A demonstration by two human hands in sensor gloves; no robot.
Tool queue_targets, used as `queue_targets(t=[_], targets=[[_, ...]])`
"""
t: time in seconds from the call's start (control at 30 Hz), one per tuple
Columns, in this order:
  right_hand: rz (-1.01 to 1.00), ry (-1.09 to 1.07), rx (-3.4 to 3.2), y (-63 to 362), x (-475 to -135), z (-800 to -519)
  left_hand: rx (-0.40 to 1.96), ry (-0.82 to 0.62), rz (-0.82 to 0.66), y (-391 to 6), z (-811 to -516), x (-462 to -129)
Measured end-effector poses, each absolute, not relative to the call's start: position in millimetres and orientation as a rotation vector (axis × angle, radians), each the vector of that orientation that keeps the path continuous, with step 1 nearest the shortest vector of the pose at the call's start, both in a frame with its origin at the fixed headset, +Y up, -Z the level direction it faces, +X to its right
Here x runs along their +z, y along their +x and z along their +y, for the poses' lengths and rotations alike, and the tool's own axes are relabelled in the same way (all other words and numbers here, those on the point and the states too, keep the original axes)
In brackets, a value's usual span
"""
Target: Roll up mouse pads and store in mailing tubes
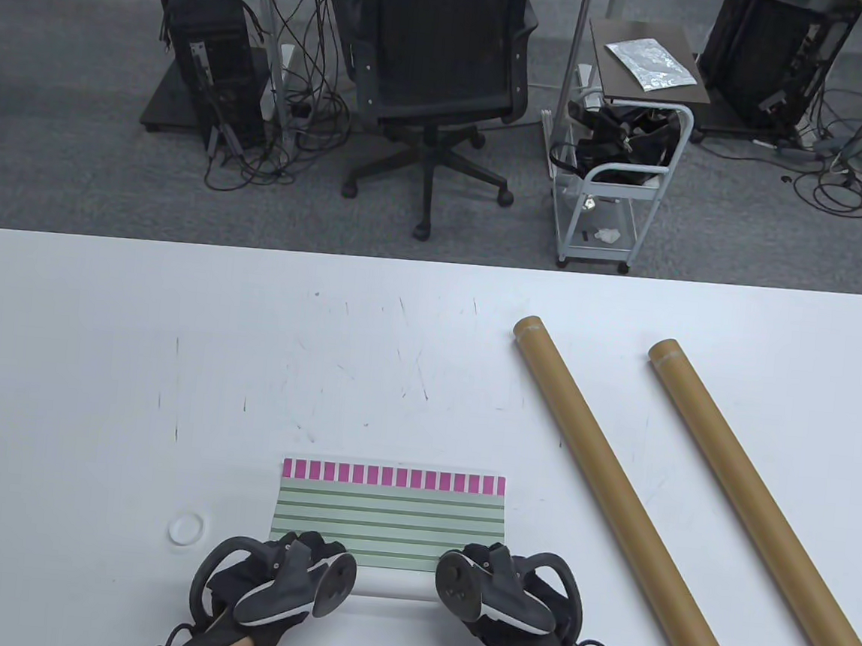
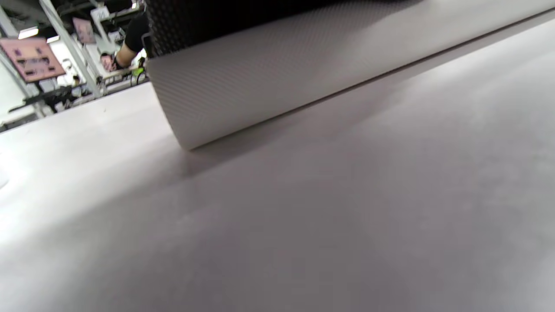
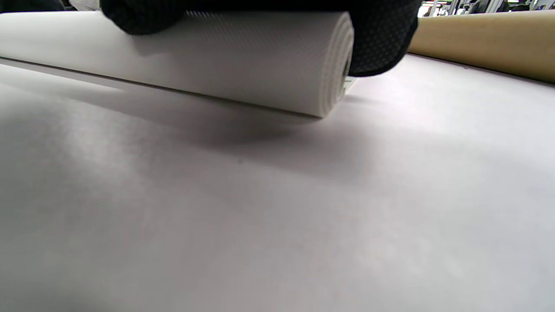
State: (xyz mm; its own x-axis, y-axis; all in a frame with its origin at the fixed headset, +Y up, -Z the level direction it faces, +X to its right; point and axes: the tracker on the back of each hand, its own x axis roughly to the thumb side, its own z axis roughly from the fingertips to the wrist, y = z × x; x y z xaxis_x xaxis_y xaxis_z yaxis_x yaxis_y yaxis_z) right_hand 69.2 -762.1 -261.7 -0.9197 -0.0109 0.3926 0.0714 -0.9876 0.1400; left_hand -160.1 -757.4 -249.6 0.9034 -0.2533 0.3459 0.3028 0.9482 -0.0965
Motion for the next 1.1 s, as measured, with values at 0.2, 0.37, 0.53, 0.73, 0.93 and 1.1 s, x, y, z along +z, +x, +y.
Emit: queue_targets(t=[0.2,0.37,0.53,0.73,0.93,1.1], targets=[[-0.212,-0.601,-3.026,69.2,-262.0,-761.1,-0.098,-0.226,-0.301,-181.2,-756.7,-259.5],[-0.233,-0.62,-3.042,70.4,-264.0,-758.4,-0.131,-0.236,-0.299,-176.3,-755.0,-260.5],[-0.277,-0.653,-3.045,71.2,-262.4,-757.6,-0.133,-0.251,-0.322,-173.6,-753.8,-256.4],[-0.282,-0.697,-3.084,77.5,-261.3,-743.7,-0.145,-0.259,-0.316,-171.9,-754.6,-256.6],[-0.225,-0.76,-3.097,72.8,-256.1,-739.7,-0.166,-0.261,-0.313,-169.6,-755.5,-259.0],[-0.236,-0.716,-3.006,65.7,-257.5,-750.8,-0.216,-0.229,-0.316,-167.6,-757.2,-255.9]])
